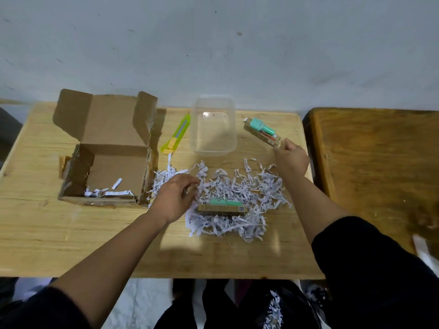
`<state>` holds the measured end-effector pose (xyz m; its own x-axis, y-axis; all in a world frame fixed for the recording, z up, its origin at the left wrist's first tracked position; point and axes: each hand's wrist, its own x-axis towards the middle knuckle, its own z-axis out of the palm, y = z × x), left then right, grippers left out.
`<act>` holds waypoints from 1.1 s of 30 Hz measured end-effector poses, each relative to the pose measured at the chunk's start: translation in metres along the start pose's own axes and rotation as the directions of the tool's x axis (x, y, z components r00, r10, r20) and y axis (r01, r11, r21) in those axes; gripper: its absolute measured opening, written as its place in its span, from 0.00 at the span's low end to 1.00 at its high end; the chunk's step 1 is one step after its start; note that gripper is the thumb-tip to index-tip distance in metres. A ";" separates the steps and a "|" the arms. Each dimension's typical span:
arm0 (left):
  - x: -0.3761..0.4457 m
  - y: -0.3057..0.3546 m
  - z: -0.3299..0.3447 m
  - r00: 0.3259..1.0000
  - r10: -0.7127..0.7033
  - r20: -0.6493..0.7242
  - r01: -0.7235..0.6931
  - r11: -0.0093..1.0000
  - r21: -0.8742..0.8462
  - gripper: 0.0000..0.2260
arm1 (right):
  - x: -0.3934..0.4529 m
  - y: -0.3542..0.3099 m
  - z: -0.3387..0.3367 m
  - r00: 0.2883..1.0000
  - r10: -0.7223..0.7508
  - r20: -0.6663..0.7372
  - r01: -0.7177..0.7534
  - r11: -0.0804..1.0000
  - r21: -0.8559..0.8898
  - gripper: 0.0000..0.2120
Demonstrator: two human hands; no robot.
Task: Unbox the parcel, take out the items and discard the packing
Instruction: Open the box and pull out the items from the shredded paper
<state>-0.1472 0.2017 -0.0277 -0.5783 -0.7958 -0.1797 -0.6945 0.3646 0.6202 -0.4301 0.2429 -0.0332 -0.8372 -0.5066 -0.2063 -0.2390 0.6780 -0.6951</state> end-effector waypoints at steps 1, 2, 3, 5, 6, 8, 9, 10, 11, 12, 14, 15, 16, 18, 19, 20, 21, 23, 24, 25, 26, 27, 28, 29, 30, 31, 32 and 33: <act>-0.002 0.001 -0.002 1.000 0.008 -0.008 -0.008 1.000 -0.022 0.11 | -0.010 -0.001 -0.003 0.999 -0.039 0.012 0.039 0.999 0.036 0.14; -0.004 0.002 -0.004 1.000 0.013 -0.016 -0.014 0.999 -0.048 0.10 | -0.021 -0.004 -0.007 0.995 -0.093 0.043 0.091 0.995 0.048 0.15; -0.007 0.004 -0.006 1.000 0.016 -0.025 -0.018 0.997 -0.072 0.10 | -0.032 -0.006 -0.011 0.985 -0.148 0.084 0.143 0.987 0.067 0.15; -0.014 0.009 -0.010 0.999 0.036 -0.034 -0.039 0.994 -0.102 0.08 | -0.058 -0.009 -0.019 0.952 -0.250 0.176 0.234 0.966 0.109 0.13; -0.018 0.011 -0.012 0.997 0.067 -0.032 -0.070 0.993 -0.100 0.09 | -0.072 -0.010 -0.023 0.930 -0.296 0.217 0.278 0.954 0.109 0.13; -0.024 0.015 -0.012 0.992 0.127 0.000 -0.127 0.988 -0.087 0.12 | -0.097 -0.009 -0.025 0.878 -0.358 0.317 0.357 0.932 0.063 0.12; -0.027 0.017 -0.011 0.991 0.134 0.025 -0.131 0.986 -0.100 0.12 | -0.107 -0.007 -0.024 0.855 -0.364 0.369 0.378 0.925 0.037 0.13; -0.028 0.018 -0.009 0.989 0.136 0.054 -0.129 0.985 -0.115 0.13 | -0.116 -0.004 -0.022 0.839 -0.354 0.413 0.385 0.923 0.010 0.13; -0.030 0.018 -0.005 0.987 0.136 0.081 -0.127 0.985 -0.114 0.15 | -0.123 0.000 -0.021 0.827 -0.345 0.444 0.393 0.919 -0.019 0.14; -0.032 0.017 -0.001 0.985 0.138 0.102 -0.128 0.987 -0.094 0.18 | -0.129 0.005 -0.019 0.823 -0.336 0.458 0.399 0.916 -0.045 0.15; -0.036 0.013 0.008 0.985 0.134 0.111 -0.126 0.989 -0.071 0.22 | -0.137 0.014 -0.017 0.831 -0.317 0.458 0.394 0.915 -0.082 0.16; -0.038 0.010 0.011 0.986 0.129 0.102 -0.121 0.989 -0.083 0.22 | -0.140 0.020 -0.016 0.840 -0.297 0.454 0.375 0.923 -0.090 0.17; -0.039 0.006 0.014 0.988 0.125 0.090 -0.116 0.989 -0.093 0.22 | -0.143 0.025 -0.016 0.850 -0.276 0.448 0.347 0.934 -0.084 0.18; -0.042 -0.001 0.020 0.993 0.098 0.072 -0.091 0.991 -0.098 0.20 | -0.146 0.036 -0.017 0.865 -0.243 0.438 0.304 0.950 -0.073 0.18; -0.042 -0.003 0.023 0.995 0.085 0.061 -0.079 0.992 -0.097 0.19 | -0.146 0.042 -0.017 0.870 -0.239 0.432 0.307 0.947 -0.094 0.19; -0.042 -0.005 0.025 0.996 0.075 0.043 -0.071 0.993 -0.095 0.18 | -0.146 0.046 -0.018 0.871 -0.238 0.430 0.320 0.939 -0.128 0.19; -0.041 -0.006 0.027 0.997 0.071 0.024 -0.069 0.993 -0.092 0.18 | -0.145 0.049 -0.020 0.870 -0.245 0.428 0.337 0.929 -0.155 0.18; -0.040 -0.007 0.030 0.997 0.072 -0.014 -0.073 0.994 -0.080 0.17 | -0.144 0.052 -0.022 0.870 -0.277 0.408 0.369 0.914 -0.168 0.16; -0.040 -0.007 0.032 0.997 0.070 -0.026 -0.071 0.995 -0.076 0.17 | -0.144 0.052 -0.023 0.869 -0.305 0.390 0.388 0.908 -0.155 0.15; -0.041 -0.007 0.033 0.997 0.069 -0.036 -0.072 0.995 -0.075 0.17 | -0.144 0.052 -0.022 0.868 -0.334 0.368 0.406 0.904 -0.137 0.14; -0.043 -0.007 0.033 0.996 0.074 -0.050 -0.077 0.994 -0.078 0.18 | -0.144 0.050 -0.022 0.866 -0.358 0.349 0.421 0.899 -0.123 0.14; -0.044 -0.005 0.033 0.994 0.081 -0.066 -0.086 0.993 -0.082 0.18 | -0.144 0.047 -0.022 0.864 -0.370 0.342 0.431 0.894 -0.123 0.13; -0.045 -0.003 0.033 0.993 0.087 -0.078 -0.093 0.992 -0.083 0.19 | -0.143 0.042 -0.022 0.858 -0.377 0.349 0.445 0.885 -0.137 0.13; -0.046 -0.002 0.032 0.992 0.089 -0.085 -0.096 0.992 -0.085 0.19 | -0.143 0.038 -0.022 0.847 -0.385 0.367 0.464 0.872 -0.155 0.14; -0.047 0.000 0.032 0.992 0.092 -0.088 -0.100 0.991 -0.085 0.19 | -0.141 0.034 -0.020 0.830 -0.395 0.394 0.487 0.857 -0.167 0.15; -0.048 0.000 0.032 0.992 0.093 -0.091 -0.101 0.991 -0.088 0.19 | -0.140 0.031 -0.019 0.814 -0.399 0.423 0.505 0.845 -0.177 0.16; -0.048 0.001 0.032 0.992 0.089 -0.094 -0.098 0.991 -0.093 0.19 | -0.139 0.029 -0.017 0.803 -0.393 0.449 0.515 0.836 -0.190 0.17; -0.049 0.001 0.033 0.992 0.078 -0.098 -0.088 0.991 -0.101 0.19 | -0.138 0.028 -0.015 0.798 -0.379 0.468 0.515 0.832 -0.206 0.18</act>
<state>-0.1337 0.2568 -0.0437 -0.5862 -0.8083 -0.0552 -0.5943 0.3827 0.7073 -0.3290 0.3398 -0.0143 -0.3476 -0.9105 -0.2241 -0.7314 0.4128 -0.5428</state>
